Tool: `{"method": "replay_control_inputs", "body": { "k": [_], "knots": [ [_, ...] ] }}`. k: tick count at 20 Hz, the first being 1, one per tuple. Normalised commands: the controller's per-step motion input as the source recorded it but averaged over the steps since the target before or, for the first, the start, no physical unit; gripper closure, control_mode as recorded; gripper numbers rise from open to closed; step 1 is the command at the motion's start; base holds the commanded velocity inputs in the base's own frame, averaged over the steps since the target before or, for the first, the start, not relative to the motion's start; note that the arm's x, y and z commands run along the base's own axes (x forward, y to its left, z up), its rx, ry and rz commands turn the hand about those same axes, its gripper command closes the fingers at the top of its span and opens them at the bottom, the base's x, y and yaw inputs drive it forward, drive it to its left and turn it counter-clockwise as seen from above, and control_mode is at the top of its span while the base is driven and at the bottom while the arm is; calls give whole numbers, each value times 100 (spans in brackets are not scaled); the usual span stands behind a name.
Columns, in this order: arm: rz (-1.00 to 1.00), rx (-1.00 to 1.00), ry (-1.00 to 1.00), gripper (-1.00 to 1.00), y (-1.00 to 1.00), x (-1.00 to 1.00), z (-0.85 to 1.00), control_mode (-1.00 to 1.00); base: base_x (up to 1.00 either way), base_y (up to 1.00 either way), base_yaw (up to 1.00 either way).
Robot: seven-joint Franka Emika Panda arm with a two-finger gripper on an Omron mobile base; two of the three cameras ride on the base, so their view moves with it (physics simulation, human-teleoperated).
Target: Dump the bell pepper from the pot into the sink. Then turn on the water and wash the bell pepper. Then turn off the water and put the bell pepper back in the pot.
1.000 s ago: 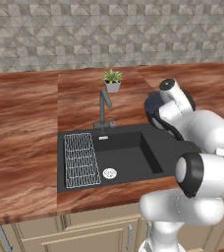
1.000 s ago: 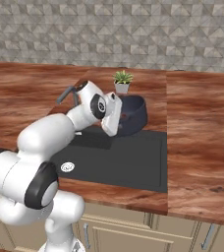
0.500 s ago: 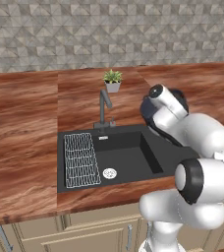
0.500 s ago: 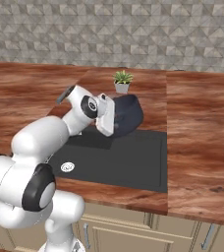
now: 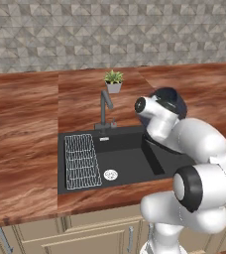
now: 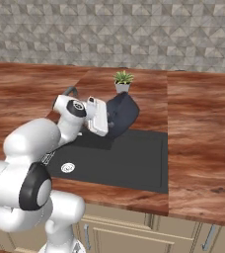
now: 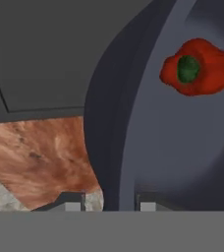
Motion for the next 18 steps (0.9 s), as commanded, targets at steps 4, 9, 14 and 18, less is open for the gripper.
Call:
{"method": "replay_control_inputs", "body": {
  "k": [4,9,14,18],
  "knots": [
    [6,-25,0,100,35,9,12,-100,0,0,0],
    [6,-21,0,100,23,5,23,-100,0,0,0],
    [5,-20,1,100,9,9,15,-100,0,0,0],
    [6,-21,5,100,5,19,1,-100,0,0,0]
  ]
}}
